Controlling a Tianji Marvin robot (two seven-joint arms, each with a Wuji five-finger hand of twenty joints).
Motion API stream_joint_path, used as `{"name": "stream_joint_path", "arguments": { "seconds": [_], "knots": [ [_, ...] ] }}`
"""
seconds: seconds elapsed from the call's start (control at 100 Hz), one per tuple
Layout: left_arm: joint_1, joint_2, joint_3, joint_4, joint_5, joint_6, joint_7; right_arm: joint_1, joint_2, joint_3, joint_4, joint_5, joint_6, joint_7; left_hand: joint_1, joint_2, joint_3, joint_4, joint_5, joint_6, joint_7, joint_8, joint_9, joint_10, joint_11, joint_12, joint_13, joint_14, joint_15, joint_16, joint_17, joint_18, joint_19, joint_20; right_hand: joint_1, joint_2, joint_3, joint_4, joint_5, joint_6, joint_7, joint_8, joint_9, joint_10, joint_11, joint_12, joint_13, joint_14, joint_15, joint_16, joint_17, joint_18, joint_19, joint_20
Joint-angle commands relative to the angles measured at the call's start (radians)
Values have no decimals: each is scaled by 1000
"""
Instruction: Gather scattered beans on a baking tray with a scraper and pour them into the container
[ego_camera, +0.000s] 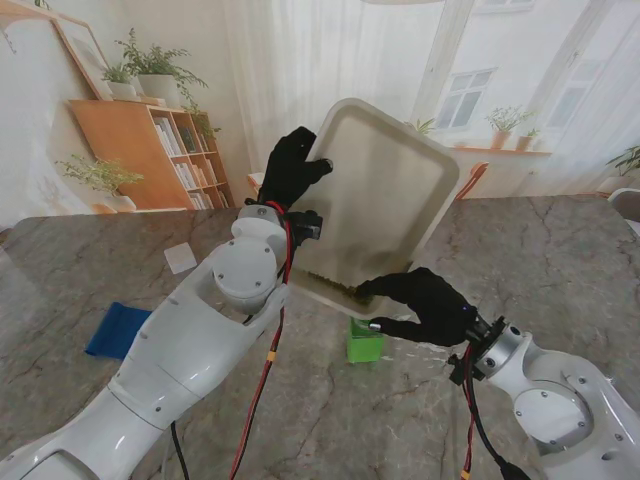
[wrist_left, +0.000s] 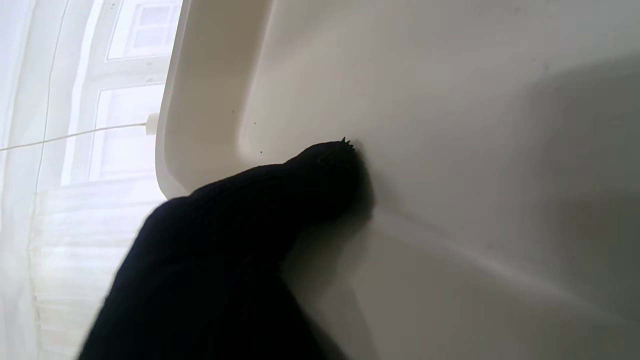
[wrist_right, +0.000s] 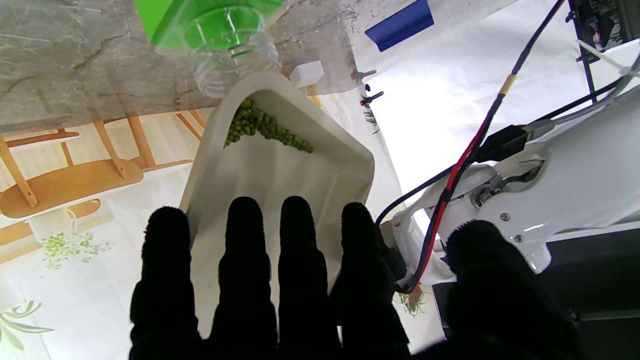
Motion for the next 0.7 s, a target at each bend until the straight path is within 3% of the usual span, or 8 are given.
{"name": "stream_joint_path", "arguments": {
  "seconds": [0.0, 0.69],
  "knots": [
    [-1, -6, 3, -11, -3, -7, -3, 4, -3, -6, 2, -2, -8, 10, 88, 39, 121, 69, 15, -35, 28, 14, 69, -189, 100, 30, 68, -93, 62, 7, 88, -203, 165, 110, 7, 22, 1, 28, -5, -10, -5, -20, -11, -17, -4, -6, 0, -9, 1, 11, -12, -56, -26, -2],
    [4, -11, 10, -15, -16, -33, 9, -3, -3, -4, -1, -10, -6, 6, 85, 36, 126, 76, 18, -38, 30, 14, 74, -190, 99, 29, 71, -92, 64, 6, 92, -203, 170, 108, 8, 22, 1, 28, -5, -11, -5, -20, -11, -19, -3, -6, 1, -10, 2, 11, -12, -57, -25, -2]
  ]
}}
